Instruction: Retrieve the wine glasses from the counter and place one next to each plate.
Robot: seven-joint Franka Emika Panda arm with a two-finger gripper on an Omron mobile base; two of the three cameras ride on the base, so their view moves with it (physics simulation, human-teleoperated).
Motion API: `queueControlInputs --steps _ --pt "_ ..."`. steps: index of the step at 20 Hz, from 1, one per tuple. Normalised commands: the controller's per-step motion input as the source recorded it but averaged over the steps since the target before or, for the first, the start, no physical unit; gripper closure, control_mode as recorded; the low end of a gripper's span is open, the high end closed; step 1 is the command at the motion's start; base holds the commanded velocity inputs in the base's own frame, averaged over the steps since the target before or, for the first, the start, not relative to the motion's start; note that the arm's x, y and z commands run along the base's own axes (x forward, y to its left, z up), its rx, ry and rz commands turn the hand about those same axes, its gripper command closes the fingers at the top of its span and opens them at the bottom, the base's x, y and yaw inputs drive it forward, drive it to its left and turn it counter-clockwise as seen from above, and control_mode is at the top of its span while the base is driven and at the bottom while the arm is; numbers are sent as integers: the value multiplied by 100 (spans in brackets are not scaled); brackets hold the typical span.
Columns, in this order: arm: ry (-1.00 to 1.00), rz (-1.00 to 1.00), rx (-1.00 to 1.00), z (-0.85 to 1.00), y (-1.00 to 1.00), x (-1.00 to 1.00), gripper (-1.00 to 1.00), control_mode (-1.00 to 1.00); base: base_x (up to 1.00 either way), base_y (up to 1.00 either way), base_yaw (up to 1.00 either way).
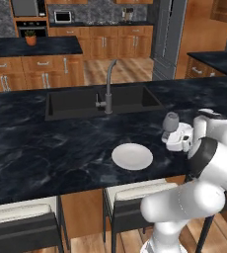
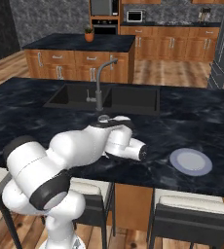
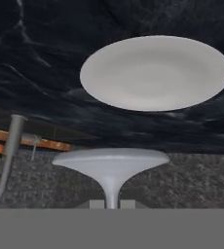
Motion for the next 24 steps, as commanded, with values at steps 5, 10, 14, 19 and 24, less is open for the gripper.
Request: queueControlInputs --steps 5,10,14,19,24 --pt "0 25 -4 -25 -1 2 100 -100 0 0 0" --pt "1 28 0 -23 0 0 100 -100 0 0 0" --pt "2 25 0 -20 0 0 100 -100 0 0 0" --pt "16 11 0 -28 0 16 100 -100 0 0 0" --pt "5 6 0 -31 0 17 100 -100 0 0 0"
